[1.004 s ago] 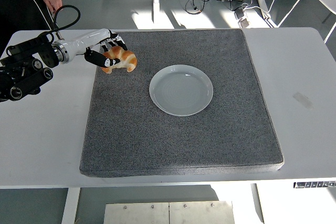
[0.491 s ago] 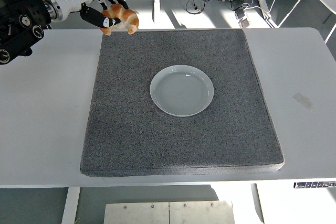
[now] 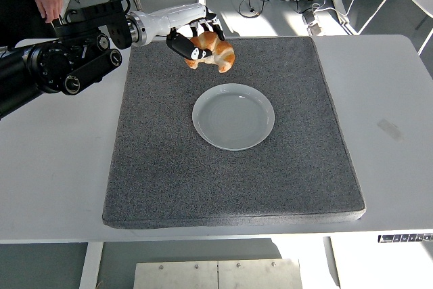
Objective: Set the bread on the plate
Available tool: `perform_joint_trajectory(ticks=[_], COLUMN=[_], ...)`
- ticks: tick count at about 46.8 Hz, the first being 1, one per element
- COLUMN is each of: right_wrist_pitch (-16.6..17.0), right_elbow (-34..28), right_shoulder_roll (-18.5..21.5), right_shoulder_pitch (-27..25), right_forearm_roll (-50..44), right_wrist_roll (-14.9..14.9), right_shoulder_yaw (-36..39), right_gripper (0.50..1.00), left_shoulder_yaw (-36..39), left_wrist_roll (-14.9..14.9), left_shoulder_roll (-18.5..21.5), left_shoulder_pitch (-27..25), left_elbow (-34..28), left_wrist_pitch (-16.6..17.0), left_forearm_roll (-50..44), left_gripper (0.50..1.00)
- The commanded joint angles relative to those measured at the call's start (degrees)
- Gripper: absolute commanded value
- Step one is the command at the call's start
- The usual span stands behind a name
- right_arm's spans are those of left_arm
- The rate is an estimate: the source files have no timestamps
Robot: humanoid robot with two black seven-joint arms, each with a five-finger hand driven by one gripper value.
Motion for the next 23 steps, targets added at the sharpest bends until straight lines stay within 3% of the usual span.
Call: perform_joint_trajectory(ticks=[1,23], right_wrist_pitch=[0.01,0.01], right_elbow=[0.0,0.0], right_shoulder_roll=[0.0,0.0], right_shoulder_pitch=[0.06,0.06], right_forearm_roll=[-0.01,-0.01], right_wrist_roll=[0.0,0.0], right_shoulder_yaw=[0.0,0.0], right_gripper=[1.0,1.0], left_shoulder_yaw=[0.39,3.55], left_wrist_roll=[0.0,-0.09], left_shoulder_roll=[-1.54,-7.43], left_shoulder_pitch=[0.06,0.49], left_elbow=[0.71,2.91], left_wrist_pitch=[0.0,0.18], left_forearm_roll=[0.0,0.09], left_gripper=[0.5,0.5])
